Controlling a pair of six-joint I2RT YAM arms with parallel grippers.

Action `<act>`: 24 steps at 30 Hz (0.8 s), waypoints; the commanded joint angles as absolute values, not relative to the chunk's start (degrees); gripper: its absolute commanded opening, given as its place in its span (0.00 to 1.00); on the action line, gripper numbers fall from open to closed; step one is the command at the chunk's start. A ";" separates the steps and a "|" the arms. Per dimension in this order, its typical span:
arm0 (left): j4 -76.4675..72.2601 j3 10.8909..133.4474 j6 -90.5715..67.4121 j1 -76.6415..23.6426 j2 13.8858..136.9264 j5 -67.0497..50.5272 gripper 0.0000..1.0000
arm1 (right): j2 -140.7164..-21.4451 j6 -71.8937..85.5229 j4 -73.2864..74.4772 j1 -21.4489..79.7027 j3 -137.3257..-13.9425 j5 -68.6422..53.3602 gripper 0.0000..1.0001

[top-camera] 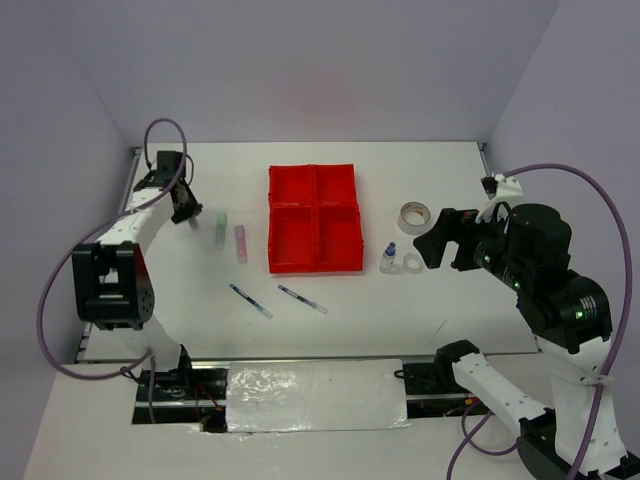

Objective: Sort the stationery into containers
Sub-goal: Pick up the pen from the center of the board, then place the pen in the storage box.

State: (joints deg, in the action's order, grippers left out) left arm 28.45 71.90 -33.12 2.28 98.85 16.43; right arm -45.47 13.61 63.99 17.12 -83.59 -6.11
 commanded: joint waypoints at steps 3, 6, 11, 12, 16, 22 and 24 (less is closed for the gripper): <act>22.15 84.08 -28.13 0.98 90.44 0.39 0.00 | -46.23 17.22 64.60 17.49 -87.36 -0.89 1.00; 22.23 90.23 -27.07 -4.20 92.28 -3.59 0.00 | -46.67 18.89 65.30 17.49 -89.03 2.89 1.00; 30.48 104.57 -28.72 -15.26 102.10 -0.27 0.00 | -47.29 20.56 67.41 17.49 -91.49 4.83 1.00; 31.89 106.16 -30.05 -16.51 102.91 1.13 0.00 | -47.29 20.74 67.76 17.40 -91.49 5.18 1.00; 34.46 103.64 -38.04 -23.36 101.44 6.58 0.00 | -45.71 22.15 68.20 17.49 -89.75 5.89 1.00; 30.93 92.56 -41.04 -32.25 99.49 10.64 0.00 | -44.56 22.32 68.38 17.49 -87.89 4.49 1.00; 30.50 89.41 -41.31 -32.69 99.23 11.42 0.00 | -44.47 22.24 68.12 17.49 -87.80 3.96 1.00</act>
